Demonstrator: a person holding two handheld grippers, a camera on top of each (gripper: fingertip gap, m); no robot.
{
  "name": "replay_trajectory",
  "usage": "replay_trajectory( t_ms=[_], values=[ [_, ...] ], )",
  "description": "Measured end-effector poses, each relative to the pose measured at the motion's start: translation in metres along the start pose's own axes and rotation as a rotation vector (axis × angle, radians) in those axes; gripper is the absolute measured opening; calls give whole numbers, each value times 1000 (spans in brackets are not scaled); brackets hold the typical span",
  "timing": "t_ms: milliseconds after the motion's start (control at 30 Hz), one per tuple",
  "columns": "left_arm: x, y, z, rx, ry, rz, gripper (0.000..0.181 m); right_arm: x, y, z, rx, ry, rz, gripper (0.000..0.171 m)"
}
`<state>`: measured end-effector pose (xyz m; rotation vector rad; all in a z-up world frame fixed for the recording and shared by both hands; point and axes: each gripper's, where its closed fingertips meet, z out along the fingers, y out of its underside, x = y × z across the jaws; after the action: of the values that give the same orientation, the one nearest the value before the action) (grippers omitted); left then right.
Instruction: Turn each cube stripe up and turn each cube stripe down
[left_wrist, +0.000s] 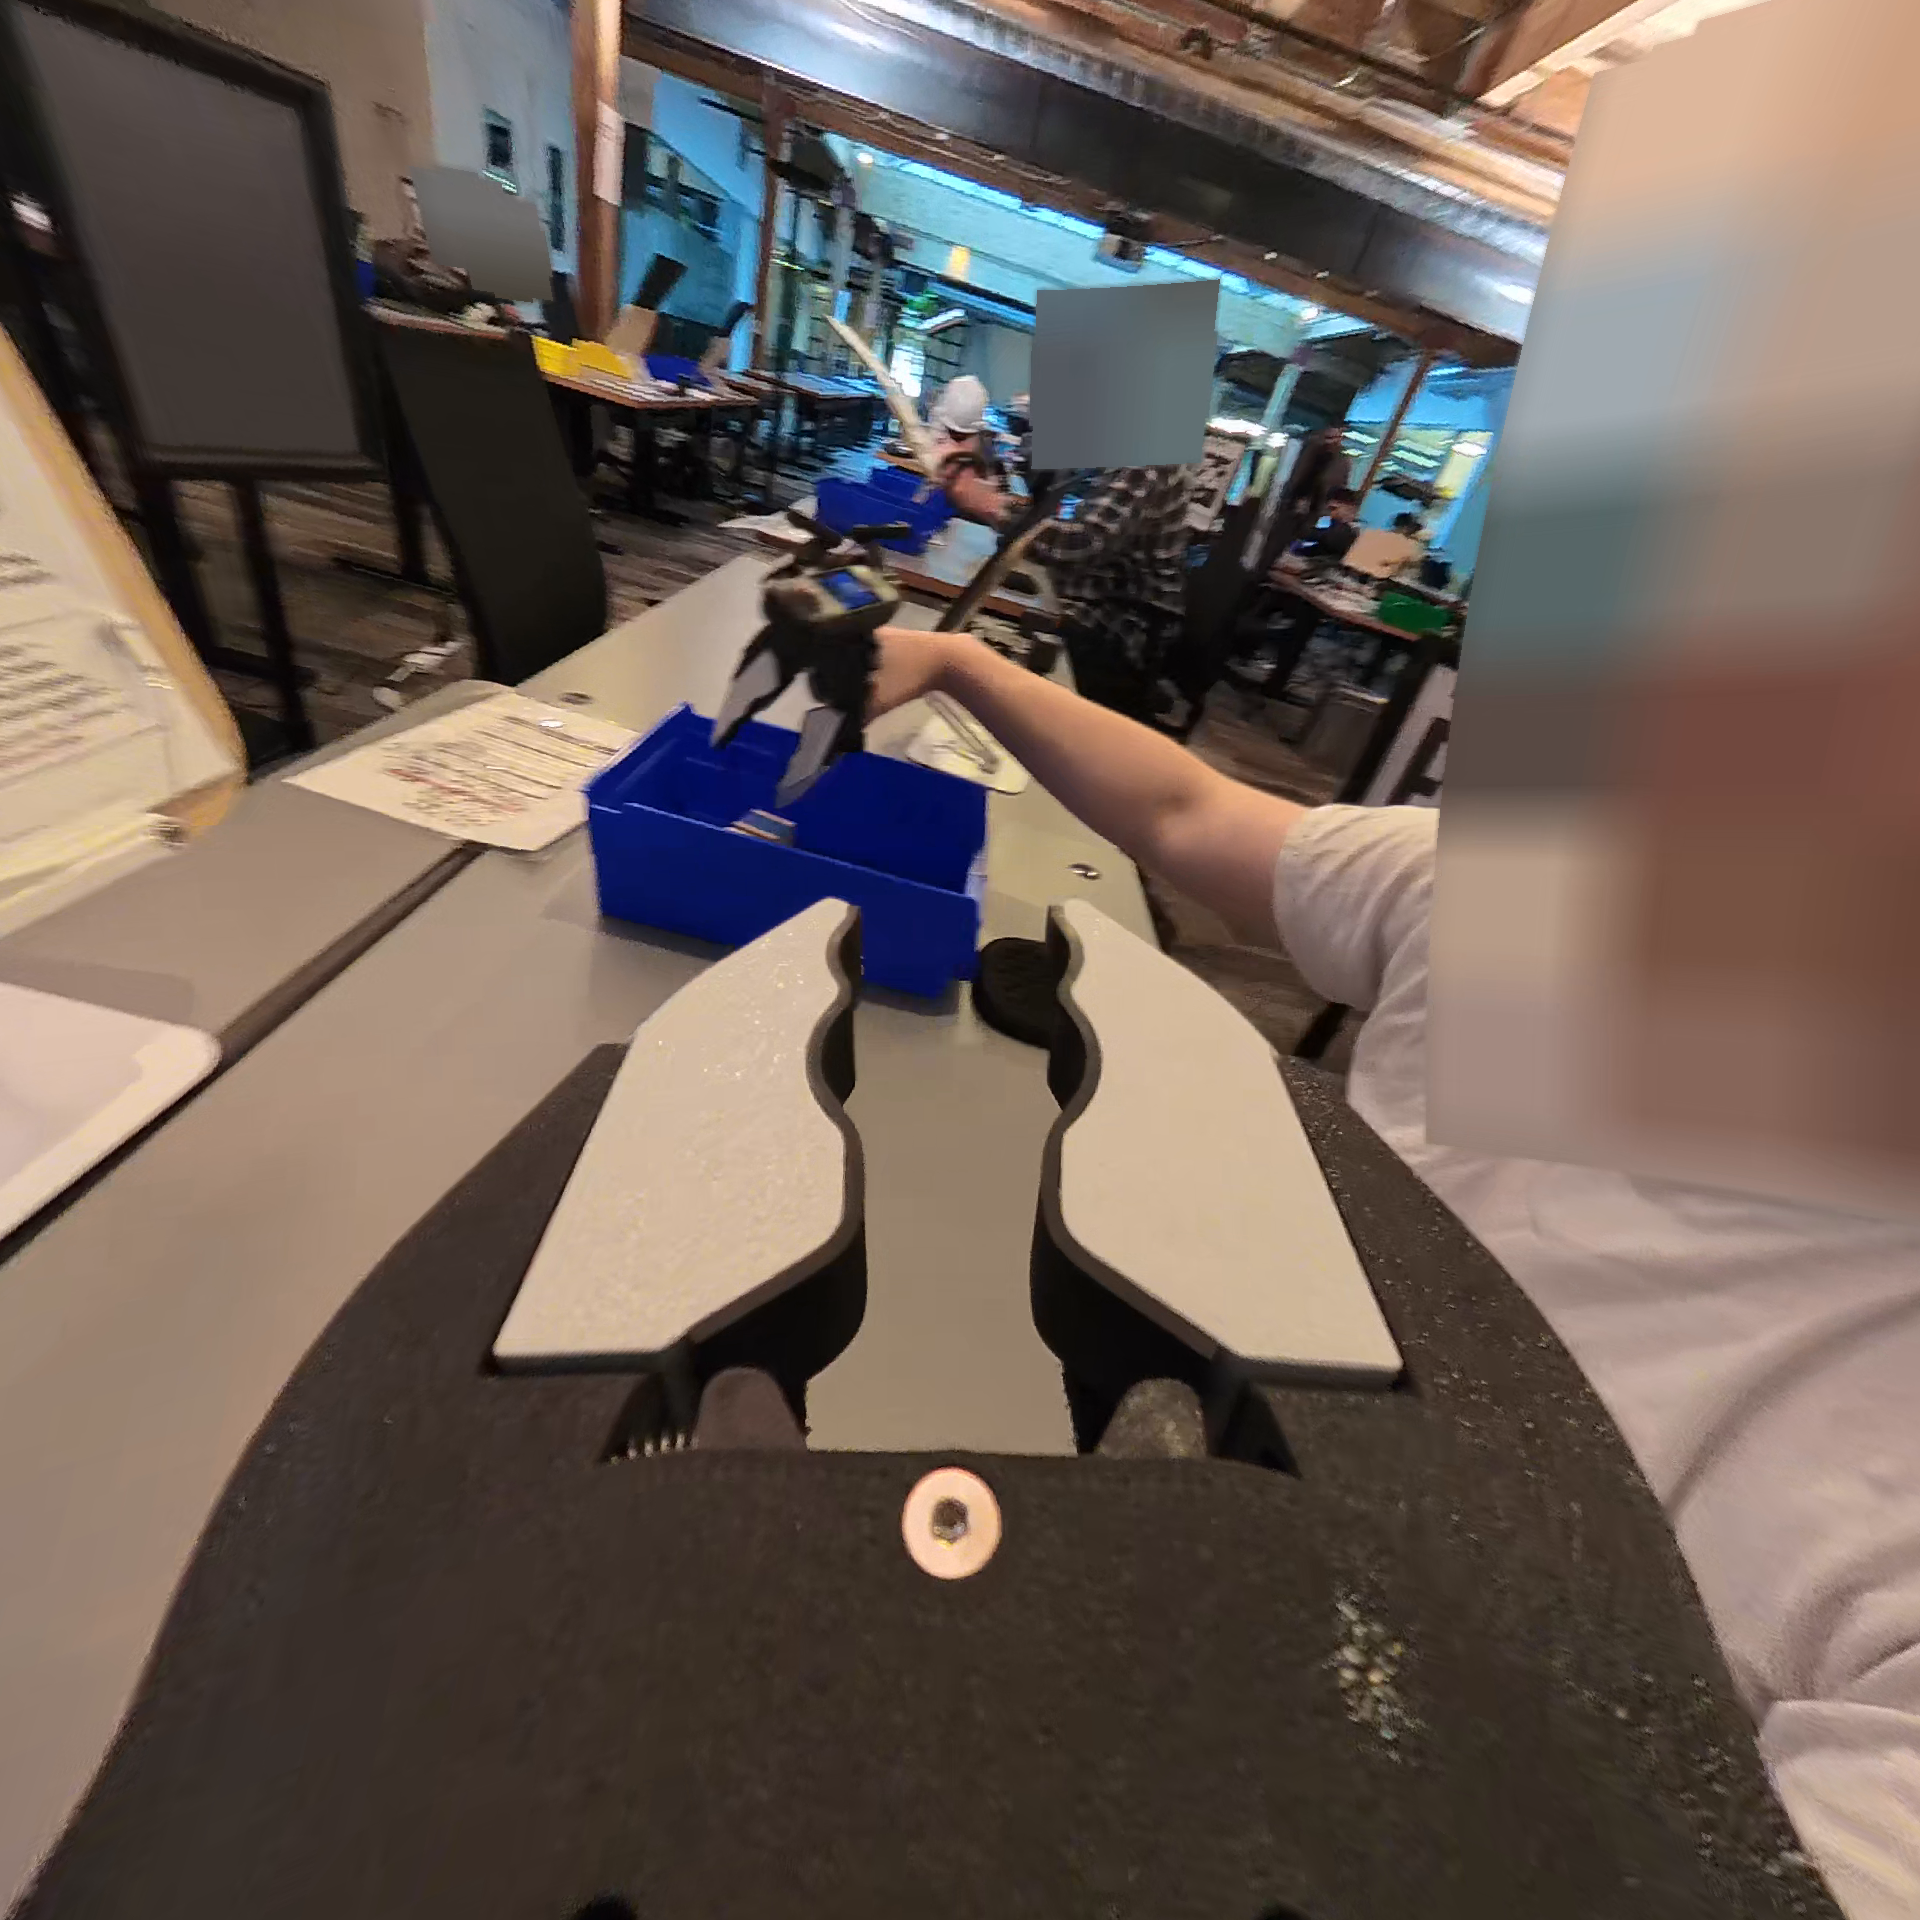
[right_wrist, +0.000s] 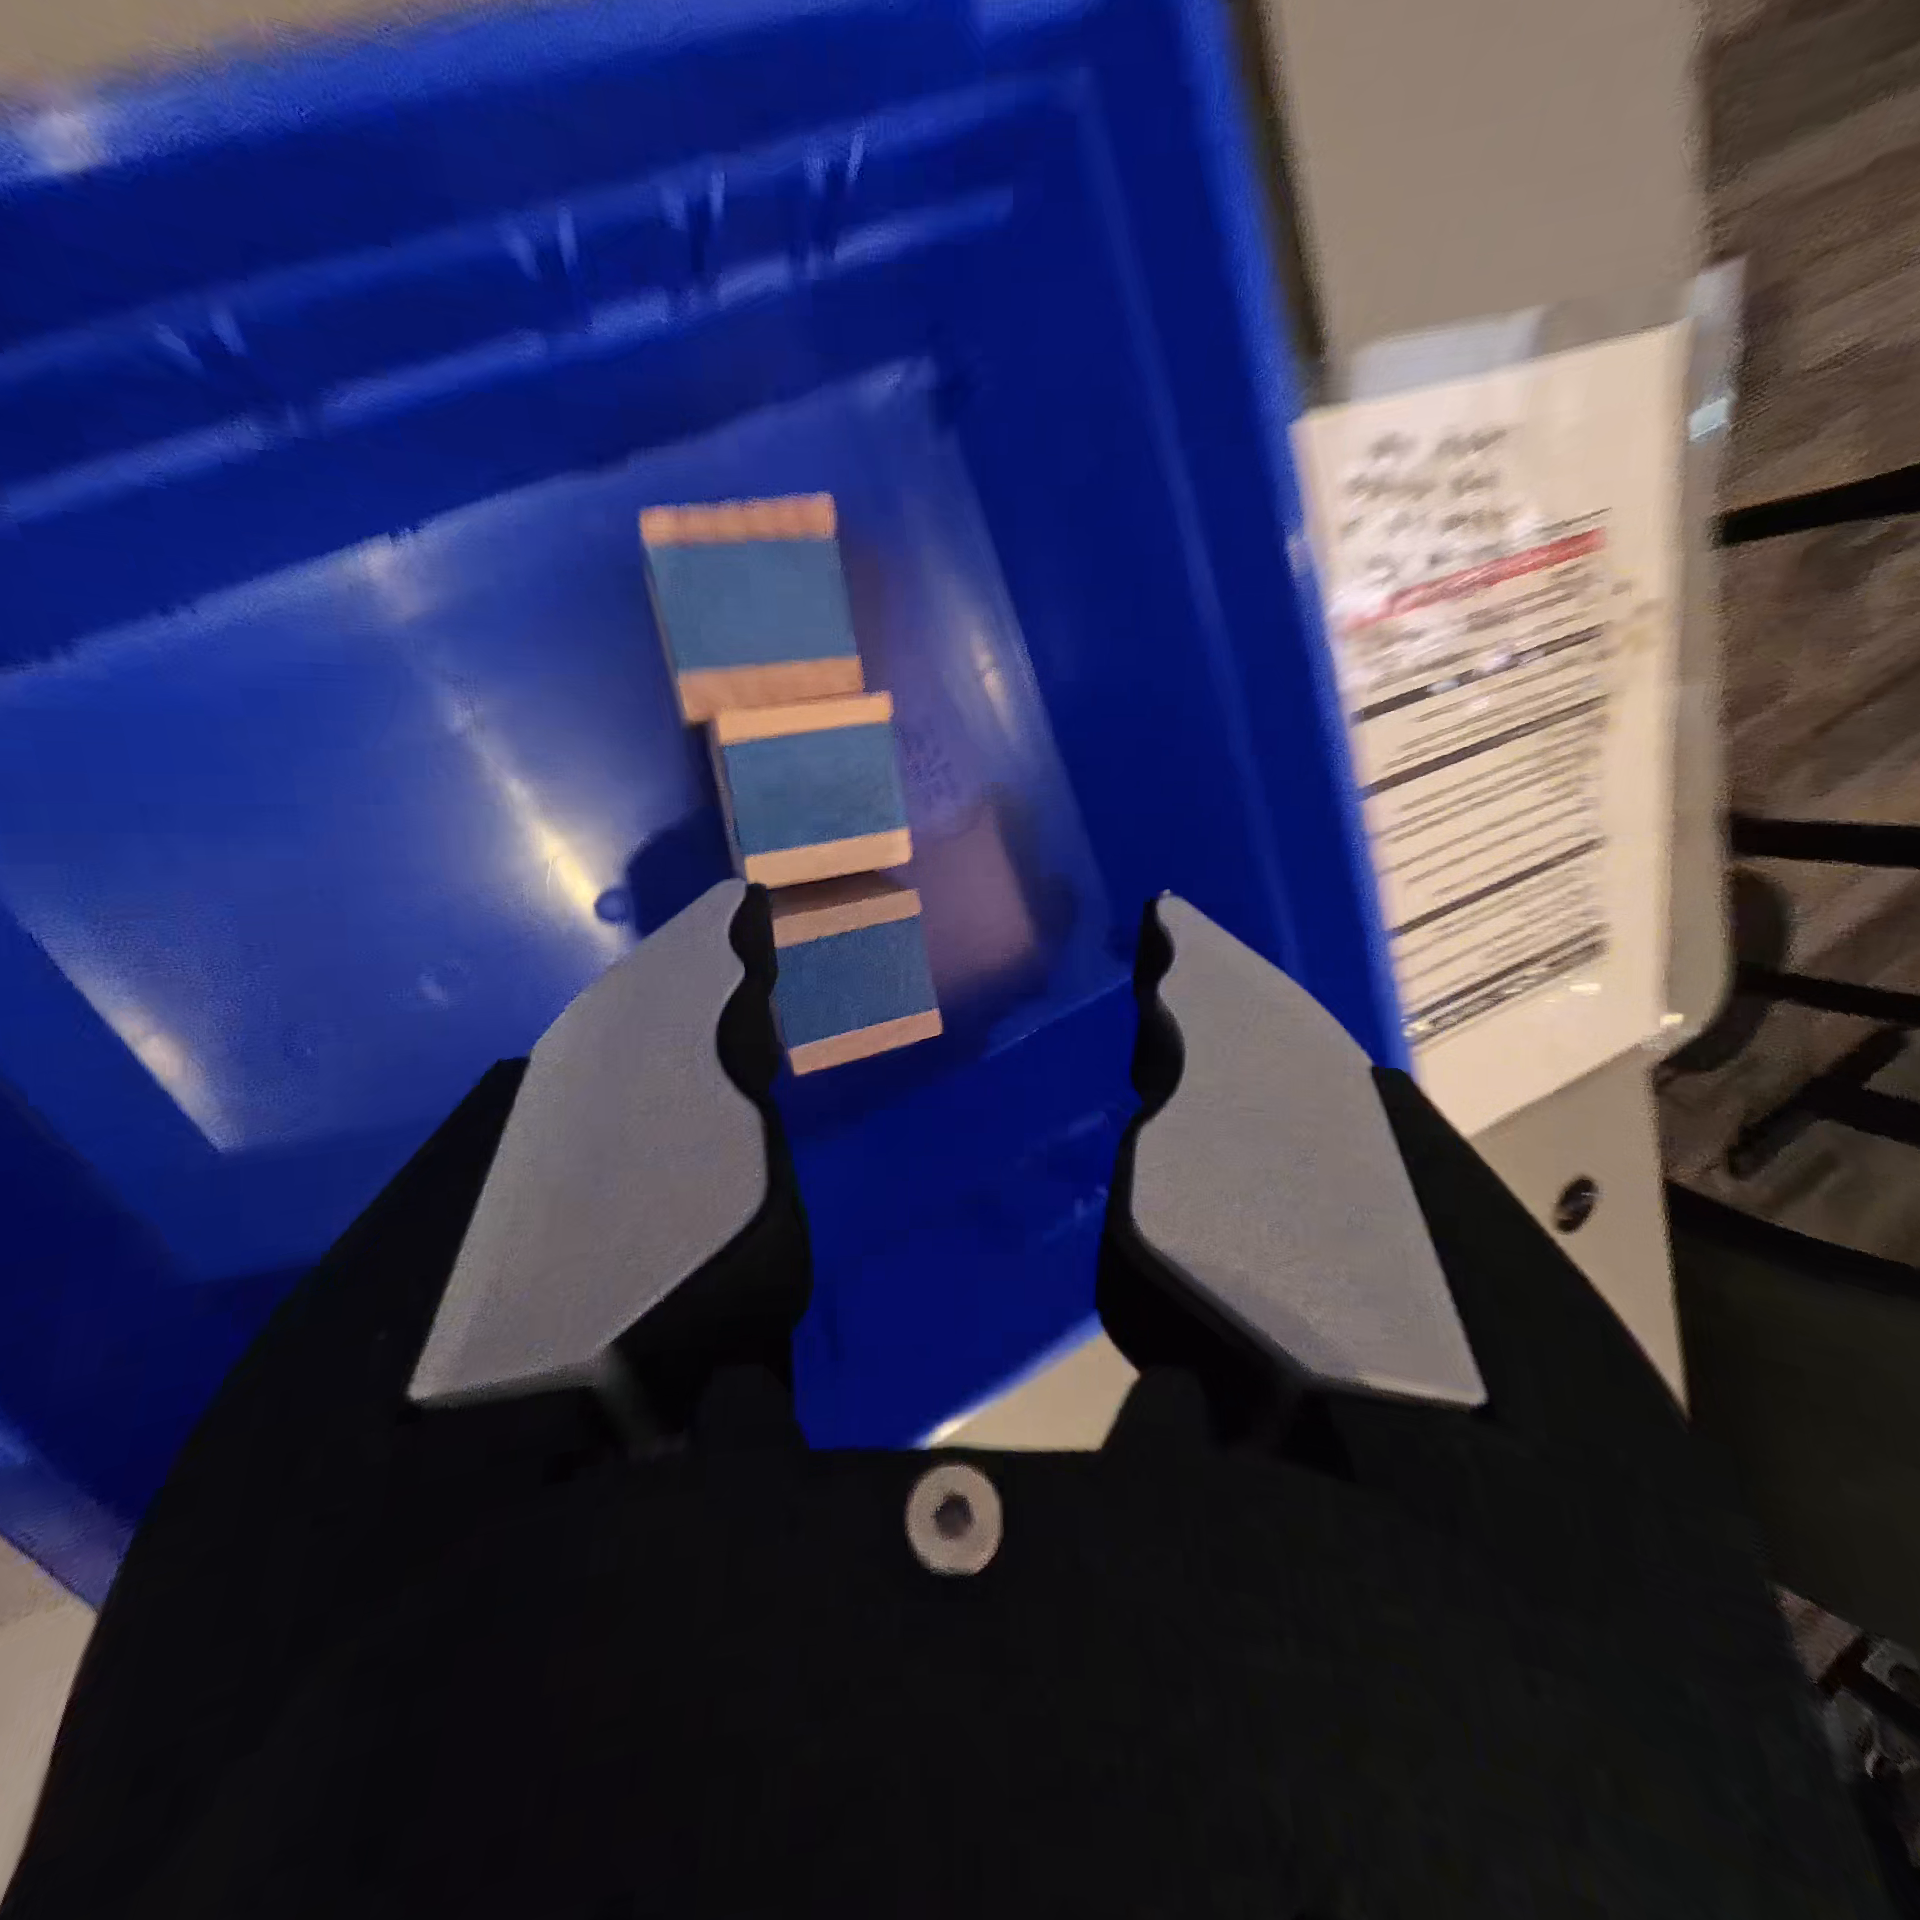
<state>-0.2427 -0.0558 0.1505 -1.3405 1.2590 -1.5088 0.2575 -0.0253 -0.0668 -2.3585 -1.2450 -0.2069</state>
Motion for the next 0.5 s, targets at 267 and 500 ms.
replay_trajectory(
  t_ms=[267,500],
  values=[
    [-55,12,-99,-161,-628,139,32,-7,-144,-141,670,310,98,62],
    [-93,107,-186,-646,-932,-79,23,-80,-229,-205,945,375,21,58]
  ],
)
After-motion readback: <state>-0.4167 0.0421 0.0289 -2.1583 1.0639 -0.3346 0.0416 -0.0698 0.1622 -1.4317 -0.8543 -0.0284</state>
